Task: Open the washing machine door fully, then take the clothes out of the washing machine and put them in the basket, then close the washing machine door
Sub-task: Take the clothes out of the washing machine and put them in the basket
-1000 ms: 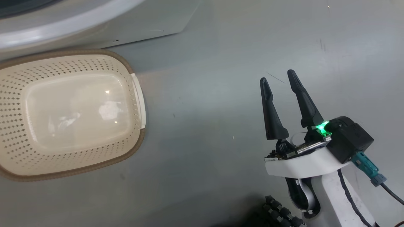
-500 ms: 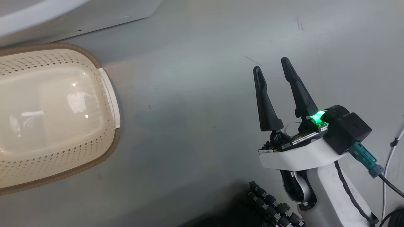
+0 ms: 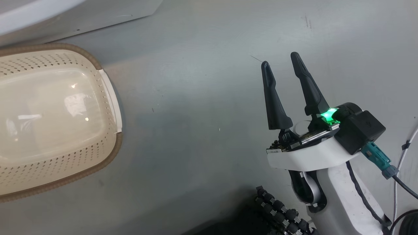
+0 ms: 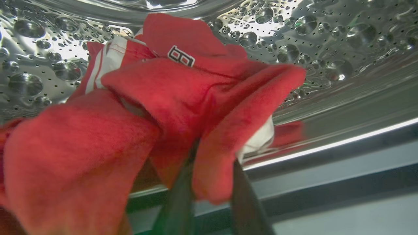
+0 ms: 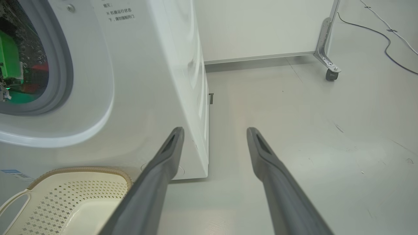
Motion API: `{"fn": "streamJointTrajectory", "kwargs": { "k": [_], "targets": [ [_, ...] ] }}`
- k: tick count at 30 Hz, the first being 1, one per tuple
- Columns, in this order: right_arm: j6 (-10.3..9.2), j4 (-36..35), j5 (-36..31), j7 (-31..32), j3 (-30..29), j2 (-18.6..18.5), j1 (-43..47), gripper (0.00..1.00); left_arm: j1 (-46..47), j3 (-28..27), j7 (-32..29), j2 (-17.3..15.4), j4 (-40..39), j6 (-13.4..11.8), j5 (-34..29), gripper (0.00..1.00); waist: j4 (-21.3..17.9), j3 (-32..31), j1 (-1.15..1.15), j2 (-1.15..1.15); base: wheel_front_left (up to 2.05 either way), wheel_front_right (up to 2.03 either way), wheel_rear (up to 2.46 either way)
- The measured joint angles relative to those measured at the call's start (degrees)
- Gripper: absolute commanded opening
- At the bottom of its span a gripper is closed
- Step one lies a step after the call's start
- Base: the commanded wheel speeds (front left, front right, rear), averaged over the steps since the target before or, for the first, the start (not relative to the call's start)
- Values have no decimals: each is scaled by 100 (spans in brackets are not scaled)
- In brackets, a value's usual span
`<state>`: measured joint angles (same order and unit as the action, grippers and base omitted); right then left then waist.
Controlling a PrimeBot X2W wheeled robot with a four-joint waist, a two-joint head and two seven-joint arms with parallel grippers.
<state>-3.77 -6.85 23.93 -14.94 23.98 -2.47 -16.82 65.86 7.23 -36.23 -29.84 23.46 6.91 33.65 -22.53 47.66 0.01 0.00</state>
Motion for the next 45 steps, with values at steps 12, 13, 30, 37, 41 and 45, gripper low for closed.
{"fn": "streamJointTrajectory", "kwargs": {
  "k": [12, 13, 30, 37, 41, 45],
  "targets": [
    [-47, 138, -258, 0, -132, -2, -65, 100, 23, 90, 544, 302, 154, 1, 5, 0, 147, -86, 0, 0, 0, 0, 0],
    [-47, 160, -278, 0, -142, -2, -67, 100, 20, 97, 621, 330, 159, 1, 7, 0, 171, -101, 0, 0, 0, 0, 0],
    [19, 566, -758, 0, -334, -11, -37, 100, -775, 571, 2297, 961, -98, 2, 146, 0, 703, -671, -1, 0, 0, 0, 0],
    [132, 743, -886, 0, -396, -15, 145, 100, -1341, 691, 3089, 1107, -221, 2, 143, 0, 896, -1082, -1, 0, 0, 0, 0],
    [171, 821, -955, 0, -439, -15, 333, 100, -1609, 716, 3540, 1126, -301, 2, 46, 0, 997, -1344, -1, 0, 0, 0, 0],
    [221, 889, -1000, 0, -477, -15, 460, 100, -1911, 715, 3973, 1210, -367, 3, -46, 0, 1095, -1617, -1, 0, 0, 0, 0]
  ]
}}
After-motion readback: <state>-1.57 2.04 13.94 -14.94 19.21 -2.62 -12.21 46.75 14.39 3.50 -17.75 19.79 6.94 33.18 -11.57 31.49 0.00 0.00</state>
